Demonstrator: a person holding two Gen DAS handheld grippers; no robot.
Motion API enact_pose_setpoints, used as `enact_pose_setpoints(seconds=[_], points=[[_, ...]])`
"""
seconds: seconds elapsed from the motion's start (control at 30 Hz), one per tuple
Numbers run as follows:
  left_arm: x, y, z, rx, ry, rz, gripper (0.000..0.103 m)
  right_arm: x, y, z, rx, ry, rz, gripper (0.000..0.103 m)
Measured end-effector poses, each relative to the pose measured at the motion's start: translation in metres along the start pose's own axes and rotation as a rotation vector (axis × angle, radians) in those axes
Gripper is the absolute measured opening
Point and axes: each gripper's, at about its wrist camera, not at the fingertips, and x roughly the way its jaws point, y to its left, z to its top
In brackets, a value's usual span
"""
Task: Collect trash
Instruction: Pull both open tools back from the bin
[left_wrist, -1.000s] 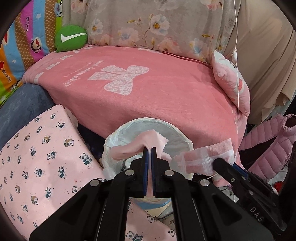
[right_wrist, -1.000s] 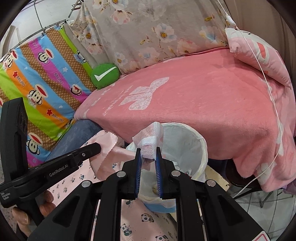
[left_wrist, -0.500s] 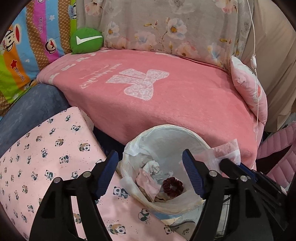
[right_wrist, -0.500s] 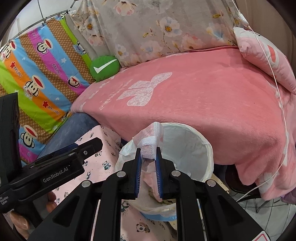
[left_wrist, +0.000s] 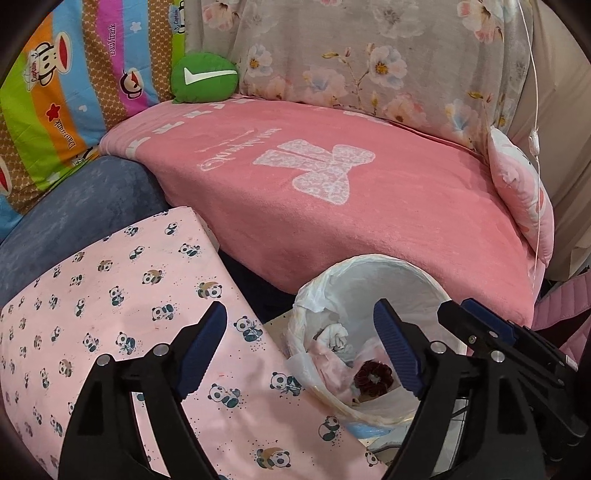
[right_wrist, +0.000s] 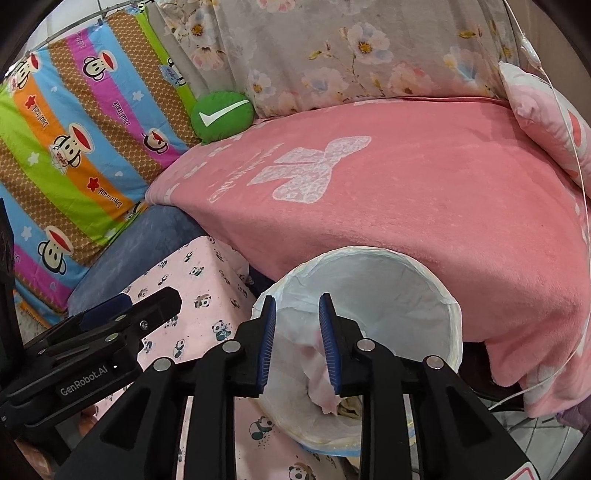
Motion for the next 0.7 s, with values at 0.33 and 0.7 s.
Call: enact_pose_setpoints(seconds=[0.33, 0.7], points=[[-0.015, 0.007, -0.012, -0.009, -0.018, 0.051, 0.087, -0.016, 0.016, -0.003, -0.041, 0.018, -0.030, 0.050], [-0.030, 0.008, -0.033, -0.010, -0.006, 0.117, 0.093, -0.043, 0.020, -0.019, -0.064, 0.037, -0.139, 0.074]])
